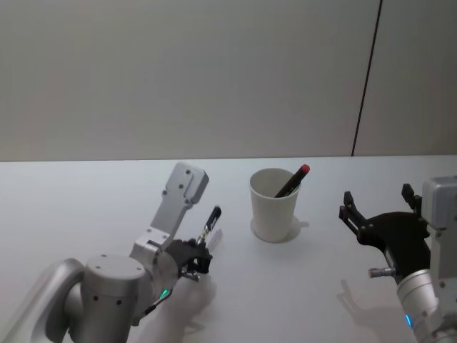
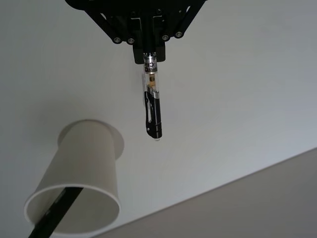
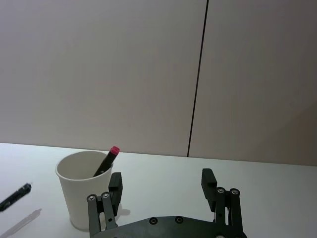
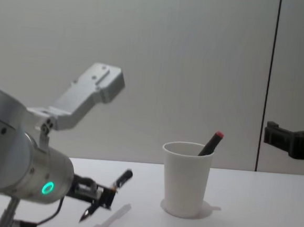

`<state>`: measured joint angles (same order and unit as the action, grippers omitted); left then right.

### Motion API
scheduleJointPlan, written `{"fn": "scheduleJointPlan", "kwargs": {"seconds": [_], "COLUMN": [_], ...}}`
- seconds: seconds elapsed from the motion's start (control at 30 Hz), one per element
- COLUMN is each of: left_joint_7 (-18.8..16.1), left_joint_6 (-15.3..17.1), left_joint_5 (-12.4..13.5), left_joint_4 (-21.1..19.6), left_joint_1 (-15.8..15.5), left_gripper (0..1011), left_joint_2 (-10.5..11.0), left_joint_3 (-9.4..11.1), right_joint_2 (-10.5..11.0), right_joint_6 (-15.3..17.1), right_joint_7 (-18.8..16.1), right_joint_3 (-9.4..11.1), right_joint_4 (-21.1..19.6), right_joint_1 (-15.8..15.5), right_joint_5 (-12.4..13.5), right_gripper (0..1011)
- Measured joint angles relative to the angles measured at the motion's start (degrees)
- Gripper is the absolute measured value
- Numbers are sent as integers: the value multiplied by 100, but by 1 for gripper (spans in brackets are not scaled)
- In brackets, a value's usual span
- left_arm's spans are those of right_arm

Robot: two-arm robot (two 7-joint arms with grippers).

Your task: Place the pen into the pen holder.

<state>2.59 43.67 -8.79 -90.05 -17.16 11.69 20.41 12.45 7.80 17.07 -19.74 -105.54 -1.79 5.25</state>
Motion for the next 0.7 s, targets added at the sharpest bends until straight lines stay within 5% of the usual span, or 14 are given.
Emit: {"fn": "scheduleJointPlan", "kwargs": {"seconds": [0.43,0.7], "left_joint_7": [-77,-81], "left_joint_6": [-974,-1842], "left_joint_5": [-58,-164], "left_joint_4": [-383,-513], "left_joint_1": [203,353], "left_gripper": [138,138], "left_joint_2": [159,271], "left_joint_3": [-149,-254], "right_joint_2": [0,0], "right_joint_6": [0,0], "right_joint_7": [0,0], "right_joint_3": [0,0], "right_joint_4": [0,0], "right_joint_1": [0,0], "right_joint_5": [0,0], "right_gripper": [1002,1002]}}
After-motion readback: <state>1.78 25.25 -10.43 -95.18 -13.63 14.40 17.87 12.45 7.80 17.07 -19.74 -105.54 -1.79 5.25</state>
